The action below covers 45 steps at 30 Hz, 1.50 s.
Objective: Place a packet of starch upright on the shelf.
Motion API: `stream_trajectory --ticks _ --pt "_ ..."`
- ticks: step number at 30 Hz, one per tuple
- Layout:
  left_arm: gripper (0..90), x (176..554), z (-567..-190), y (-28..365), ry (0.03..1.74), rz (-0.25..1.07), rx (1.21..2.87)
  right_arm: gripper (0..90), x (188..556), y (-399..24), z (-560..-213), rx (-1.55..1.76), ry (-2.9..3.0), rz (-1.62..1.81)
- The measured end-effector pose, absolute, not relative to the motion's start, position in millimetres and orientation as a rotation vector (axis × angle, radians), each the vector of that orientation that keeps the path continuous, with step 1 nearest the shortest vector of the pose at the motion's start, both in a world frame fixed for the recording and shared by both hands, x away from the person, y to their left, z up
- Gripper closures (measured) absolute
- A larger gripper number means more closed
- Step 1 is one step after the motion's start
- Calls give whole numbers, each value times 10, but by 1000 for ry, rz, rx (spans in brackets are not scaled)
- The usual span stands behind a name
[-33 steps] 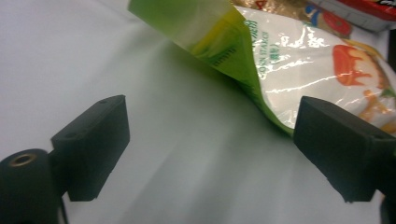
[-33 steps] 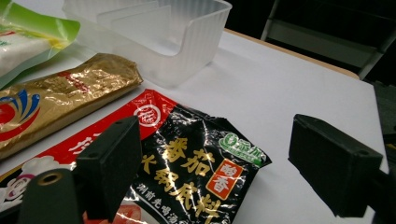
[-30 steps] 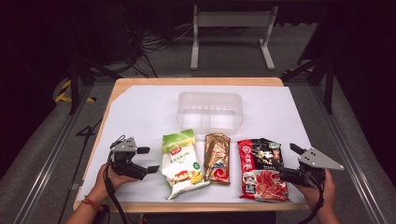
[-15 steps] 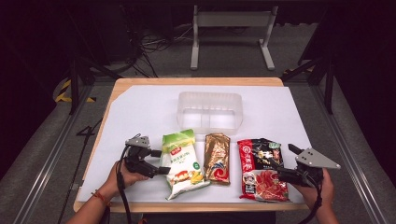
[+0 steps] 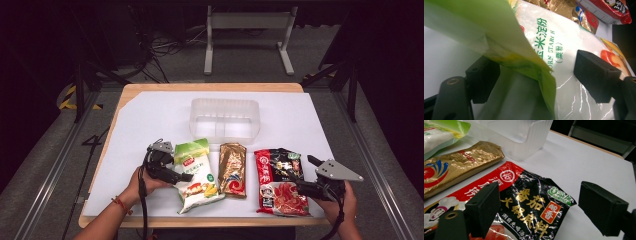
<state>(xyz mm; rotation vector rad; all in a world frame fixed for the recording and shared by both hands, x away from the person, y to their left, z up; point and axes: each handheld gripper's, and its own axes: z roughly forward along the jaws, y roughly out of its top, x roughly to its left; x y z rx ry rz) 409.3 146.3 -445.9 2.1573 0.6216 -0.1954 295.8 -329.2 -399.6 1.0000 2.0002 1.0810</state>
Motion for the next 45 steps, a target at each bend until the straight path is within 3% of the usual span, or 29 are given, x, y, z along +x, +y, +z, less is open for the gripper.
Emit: stream_trajectory --ticks 3,8,18,45 --pt "340 4109 -4432 1429 661 -171 2173 181 2961 -3283 -3998 1000 2004 1080" --pt "603 4108 -4420 1402 659 -118 2176 181 2959 -3286 -4000 1001 2005 1081" --pt "808 4020 -4418 1400 637 -57 2159 181 2952 -3288 -3995 993 2004 1078" --pt "876 3631 -4000 1478 505 26 1946 182 2941 -3327 -3981 997 1982 1087"
